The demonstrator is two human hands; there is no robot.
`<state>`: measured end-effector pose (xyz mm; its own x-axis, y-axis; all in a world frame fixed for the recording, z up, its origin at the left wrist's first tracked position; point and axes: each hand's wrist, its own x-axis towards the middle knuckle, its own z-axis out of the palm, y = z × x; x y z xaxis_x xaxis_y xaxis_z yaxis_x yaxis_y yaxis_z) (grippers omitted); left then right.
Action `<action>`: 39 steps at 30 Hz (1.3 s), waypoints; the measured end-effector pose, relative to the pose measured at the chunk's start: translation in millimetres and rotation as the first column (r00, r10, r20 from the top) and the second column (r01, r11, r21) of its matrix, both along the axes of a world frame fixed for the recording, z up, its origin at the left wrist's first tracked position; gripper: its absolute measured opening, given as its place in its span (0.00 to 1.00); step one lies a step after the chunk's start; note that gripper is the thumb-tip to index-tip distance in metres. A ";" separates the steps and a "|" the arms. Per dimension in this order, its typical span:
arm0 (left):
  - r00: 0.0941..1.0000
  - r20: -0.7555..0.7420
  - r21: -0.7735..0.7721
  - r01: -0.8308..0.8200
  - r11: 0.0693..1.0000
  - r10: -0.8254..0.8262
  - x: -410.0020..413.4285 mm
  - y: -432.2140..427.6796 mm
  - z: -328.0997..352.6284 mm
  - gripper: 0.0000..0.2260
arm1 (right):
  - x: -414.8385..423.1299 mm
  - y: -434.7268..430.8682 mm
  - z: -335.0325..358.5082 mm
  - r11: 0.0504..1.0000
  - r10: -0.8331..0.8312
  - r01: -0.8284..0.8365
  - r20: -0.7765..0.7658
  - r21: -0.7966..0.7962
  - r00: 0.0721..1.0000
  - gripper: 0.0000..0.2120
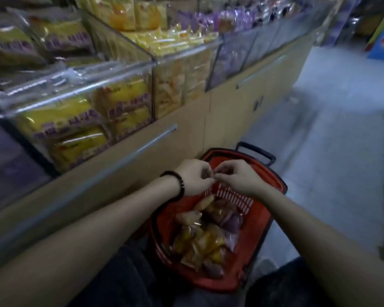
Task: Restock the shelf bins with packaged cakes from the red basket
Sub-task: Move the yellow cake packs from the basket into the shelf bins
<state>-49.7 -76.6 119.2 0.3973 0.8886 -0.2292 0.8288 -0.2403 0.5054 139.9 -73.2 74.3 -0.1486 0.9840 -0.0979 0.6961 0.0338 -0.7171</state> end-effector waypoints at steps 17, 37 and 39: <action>0.952 -0.264 -0.221 0.096 0.971 -0.154 -39.5 45.5 -100.2 0.10 | -42.6 -16.7 -207.3 0.795 0.579 -0.241 0.578 -0.556 0.575 0.39; 0.975 -0.213 -0.438 -0.146 0.887 0.056 -51.3 59.5 -96.3 0.21 | -33.8 31.9 -137.7 0.910 0.085 -0.140 -0.155 -0.390 0.984 0.35; 0.943 -0.322 -0.330 -0.193 0.924 0.082 -54.8 59.1 -89.2 0.23 | -39.6 32.6 -152.0 0.888 0.057 -0.075 -0.054 -0.454 0.997 0.30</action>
